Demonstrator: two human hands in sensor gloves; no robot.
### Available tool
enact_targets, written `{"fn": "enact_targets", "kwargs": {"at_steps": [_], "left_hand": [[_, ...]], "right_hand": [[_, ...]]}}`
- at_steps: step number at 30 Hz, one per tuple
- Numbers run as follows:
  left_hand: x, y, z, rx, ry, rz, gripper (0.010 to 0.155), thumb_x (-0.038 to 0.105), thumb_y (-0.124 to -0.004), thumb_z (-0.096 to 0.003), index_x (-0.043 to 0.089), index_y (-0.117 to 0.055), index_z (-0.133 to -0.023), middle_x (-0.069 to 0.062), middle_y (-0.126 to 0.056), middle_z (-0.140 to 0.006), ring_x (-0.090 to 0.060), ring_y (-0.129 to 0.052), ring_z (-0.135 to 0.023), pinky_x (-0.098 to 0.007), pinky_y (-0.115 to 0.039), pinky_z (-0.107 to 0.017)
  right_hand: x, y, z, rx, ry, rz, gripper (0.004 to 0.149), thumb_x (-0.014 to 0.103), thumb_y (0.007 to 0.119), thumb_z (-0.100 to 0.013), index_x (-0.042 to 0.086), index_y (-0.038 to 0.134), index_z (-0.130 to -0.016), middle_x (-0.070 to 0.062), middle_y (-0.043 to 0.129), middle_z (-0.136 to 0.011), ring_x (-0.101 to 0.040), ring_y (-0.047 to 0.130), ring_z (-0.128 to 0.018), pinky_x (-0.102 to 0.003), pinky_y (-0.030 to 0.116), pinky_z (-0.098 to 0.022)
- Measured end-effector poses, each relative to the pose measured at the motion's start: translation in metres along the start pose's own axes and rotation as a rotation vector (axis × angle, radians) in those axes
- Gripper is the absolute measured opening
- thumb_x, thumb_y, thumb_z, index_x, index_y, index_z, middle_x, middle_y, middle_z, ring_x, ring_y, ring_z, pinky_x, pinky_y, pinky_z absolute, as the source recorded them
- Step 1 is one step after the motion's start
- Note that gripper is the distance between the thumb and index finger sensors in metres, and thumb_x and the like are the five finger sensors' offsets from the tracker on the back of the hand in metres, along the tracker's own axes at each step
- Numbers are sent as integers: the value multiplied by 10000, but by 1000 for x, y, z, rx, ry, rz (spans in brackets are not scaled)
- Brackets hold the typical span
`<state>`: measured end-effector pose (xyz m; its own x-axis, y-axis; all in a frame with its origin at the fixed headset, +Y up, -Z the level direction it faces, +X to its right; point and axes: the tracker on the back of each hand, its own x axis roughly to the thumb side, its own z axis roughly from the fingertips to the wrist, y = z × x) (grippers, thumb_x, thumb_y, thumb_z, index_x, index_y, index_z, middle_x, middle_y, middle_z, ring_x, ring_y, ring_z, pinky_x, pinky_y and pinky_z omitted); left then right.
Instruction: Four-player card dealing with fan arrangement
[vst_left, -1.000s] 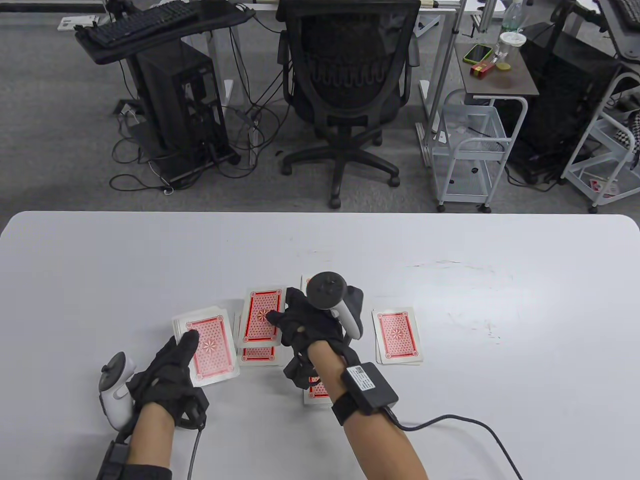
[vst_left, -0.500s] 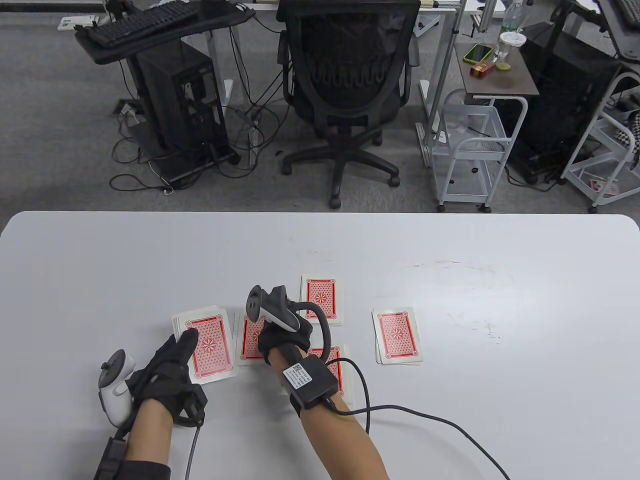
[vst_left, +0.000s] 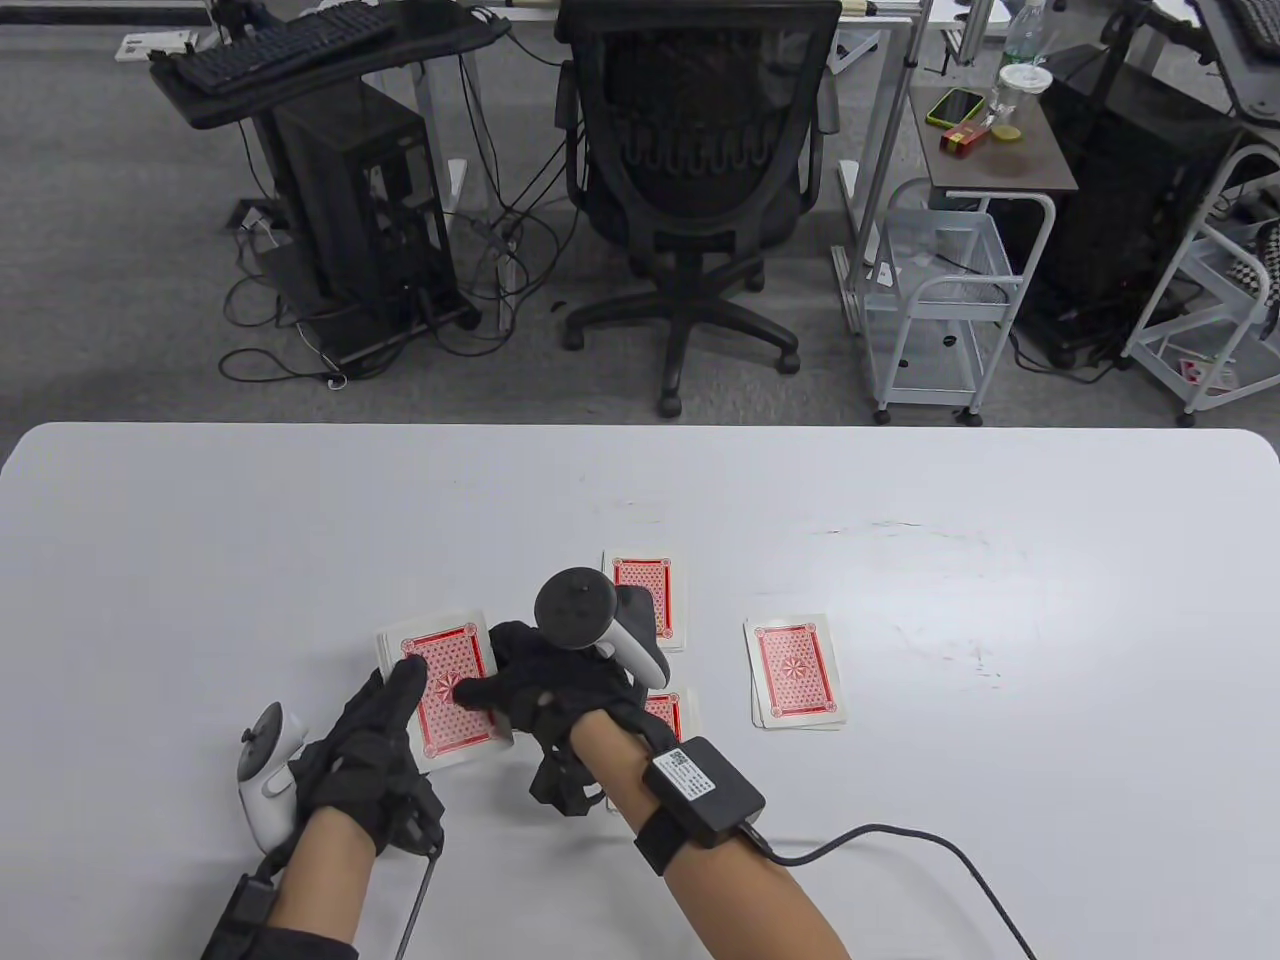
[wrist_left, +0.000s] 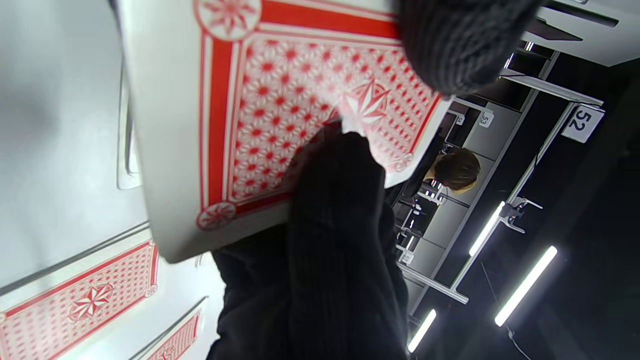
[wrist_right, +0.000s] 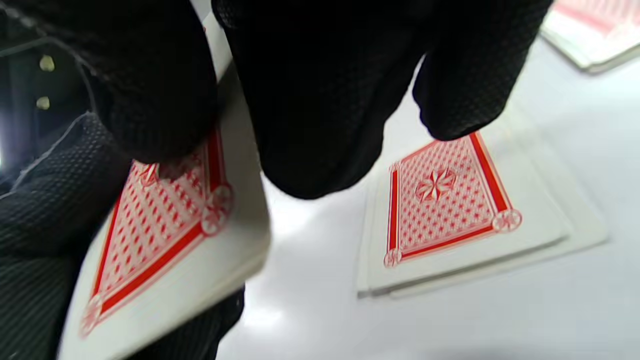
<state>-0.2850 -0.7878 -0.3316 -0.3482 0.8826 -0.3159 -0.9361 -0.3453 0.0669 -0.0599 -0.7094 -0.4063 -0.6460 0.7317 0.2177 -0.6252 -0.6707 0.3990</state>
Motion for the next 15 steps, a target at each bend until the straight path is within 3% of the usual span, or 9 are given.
{"fn": "enact_targets", "kwargs": {"at_steps": [4, 10, 15], "left_hand": [[-3, -3, 0, -39, -4, 15, 493, 497, -811, -511, 306, -699, -951, 80, -895, -896, -238, -1023, -727, -431, -909, -482], [-4, -8, -2, -74, -3, 60, 486, 489, -797, -514, 304, -698, -953, 77, -897, -895, -238, -1030, -719, -423, -916, -476], [-4, 0, -4, -26, 8, 46, 485, 491, -795, -518, 304, -694, -954, 77, -894, -897, -237, -1028, -722, -422, -914, -477]], "right_hand": [[-7, -9, 7, -72, -10, -49, 609, 374, 949, -412, 75, 746, -903, -13, 927, -651, -166, 1094, -413, -535, 781, -503], [-27, -28, 9, -36, 30, -244, 602, 330, 894, -450, 15, 709, -929, -9, 950, -640, -190, 1113, -452, -525, 786, -503], [-45, -71, -2, -140, 110, -175, 638, 336, 892, -460, -4, 675, -954, -14, 943, -644, -161, 1074, -347, -501, 802, -452]]}}
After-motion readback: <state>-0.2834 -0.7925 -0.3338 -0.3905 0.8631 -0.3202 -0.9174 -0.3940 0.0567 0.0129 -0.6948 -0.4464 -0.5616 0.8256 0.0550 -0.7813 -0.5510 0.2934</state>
